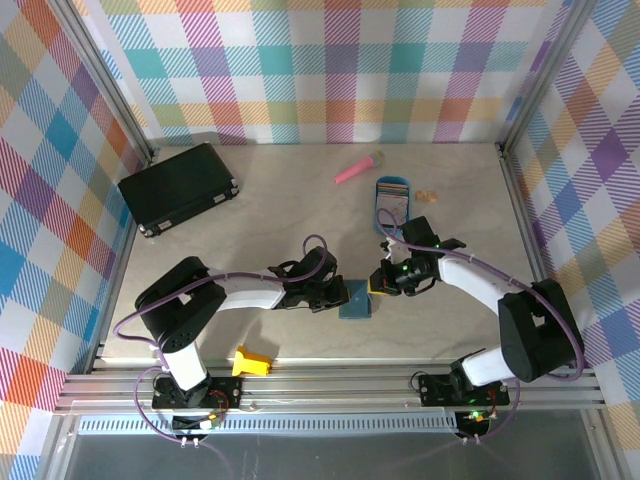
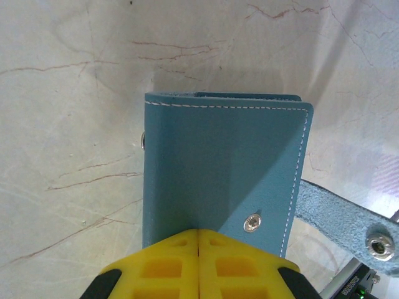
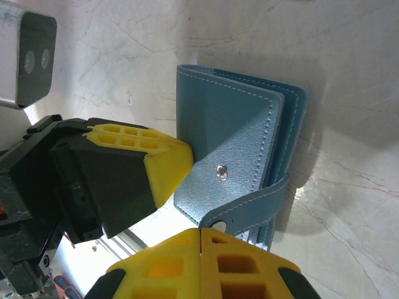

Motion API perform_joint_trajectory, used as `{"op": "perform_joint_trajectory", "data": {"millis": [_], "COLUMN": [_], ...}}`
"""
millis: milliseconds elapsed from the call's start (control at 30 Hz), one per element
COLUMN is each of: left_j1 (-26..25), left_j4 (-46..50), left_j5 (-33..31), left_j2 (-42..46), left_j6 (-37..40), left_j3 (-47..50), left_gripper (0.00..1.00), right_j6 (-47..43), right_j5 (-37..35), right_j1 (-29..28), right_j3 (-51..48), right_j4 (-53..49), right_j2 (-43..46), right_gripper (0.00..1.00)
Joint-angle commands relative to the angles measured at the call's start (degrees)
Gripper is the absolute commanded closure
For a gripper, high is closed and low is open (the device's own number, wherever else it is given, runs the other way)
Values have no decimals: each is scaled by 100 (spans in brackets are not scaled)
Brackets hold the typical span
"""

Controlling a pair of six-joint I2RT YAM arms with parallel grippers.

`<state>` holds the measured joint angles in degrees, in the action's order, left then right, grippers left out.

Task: Put the credit cards into the card holder

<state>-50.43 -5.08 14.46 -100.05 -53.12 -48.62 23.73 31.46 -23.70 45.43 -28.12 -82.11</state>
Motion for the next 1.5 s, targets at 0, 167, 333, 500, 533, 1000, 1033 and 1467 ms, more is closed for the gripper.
{"op": "perform_joint_trajectory", "data": {"millis": [0, 167, 333, 500, 533, 1000, 1033, 1467], "left_j1": [25, 25, 25, 24, 21, 25, 24, 21], "left_j4": [114, 40, 1, -37, -43, -65, -72, -107], "left_j5": [-12, 0, 5, 22, 22, 48, 48, 56], "left_j2": [-150, -144, -142, -147, -151, -175, -174, -172], "left_j6": [-11, -25, -48, -56, -58, -75, -76, -98], "left_j3": [80, 107, 117, 134, 142, 117, 125, 161], "left_gripper": [93, 93, 93, 93, 93, 93, 93, 93], "right_j6": [55, -21, 26, 47, 44, 22, 23, 198], "right_j5": [230, 55, -185, -280, -280, -50, -53, -26], "right_j1": [-130, -329, -444, -487, -490, -583, -583, -583], "right_j3": [229, 420, 592, 700, 717, 749, 741, 688], "right_j4": [163, 12, -135, -236, -238, -48, -31, 114], "right_j2": [-141, -479, -811, -1079, -1132, -1414, -1398, -1578], "right_gripper": [100, 100, 100, 100, 100, 100, 100, 100]}}
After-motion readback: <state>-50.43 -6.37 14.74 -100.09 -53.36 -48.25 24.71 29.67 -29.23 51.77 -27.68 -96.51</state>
